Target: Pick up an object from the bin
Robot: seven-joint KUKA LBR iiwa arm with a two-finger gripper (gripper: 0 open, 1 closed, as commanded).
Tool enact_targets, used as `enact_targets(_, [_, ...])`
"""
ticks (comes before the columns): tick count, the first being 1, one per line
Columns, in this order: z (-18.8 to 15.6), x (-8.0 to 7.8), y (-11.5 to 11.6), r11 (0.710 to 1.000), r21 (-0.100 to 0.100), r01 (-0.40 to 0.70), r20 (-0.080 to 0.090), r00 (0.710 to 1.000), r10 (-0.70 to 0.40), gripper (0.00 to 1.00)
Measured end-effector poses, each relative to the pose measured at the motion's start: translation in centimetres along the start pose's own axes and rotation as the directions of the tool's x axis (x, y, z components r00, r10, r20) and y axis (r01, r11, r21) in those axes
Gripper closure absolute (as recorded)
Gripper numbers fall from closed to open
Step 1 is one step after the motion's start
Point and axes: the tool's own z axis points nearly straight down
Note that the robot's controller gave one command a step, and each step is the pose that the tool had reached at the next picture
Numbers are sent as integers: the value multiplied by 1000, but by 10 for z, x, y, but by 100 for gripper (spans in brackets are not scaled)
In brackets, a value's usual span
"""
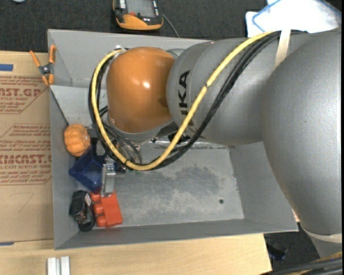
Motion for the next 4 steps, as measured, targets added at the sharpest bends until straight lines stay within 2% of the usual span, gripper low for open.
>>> enact_targets(1, [-5, -2, -2, 1000, -2, -3, 7, 1000, 3, 0])
enact_targets(2, [127, -39, -23, 991, -3, 131, 6, 991, -131, 0])
enact_targets(3, [122, -36, -21, 986, -16, -166, 23, 986, 166, 0])
enact_targets(4, [120, -41, -20, 995, -9, 100, 23, 995, -100, 0])
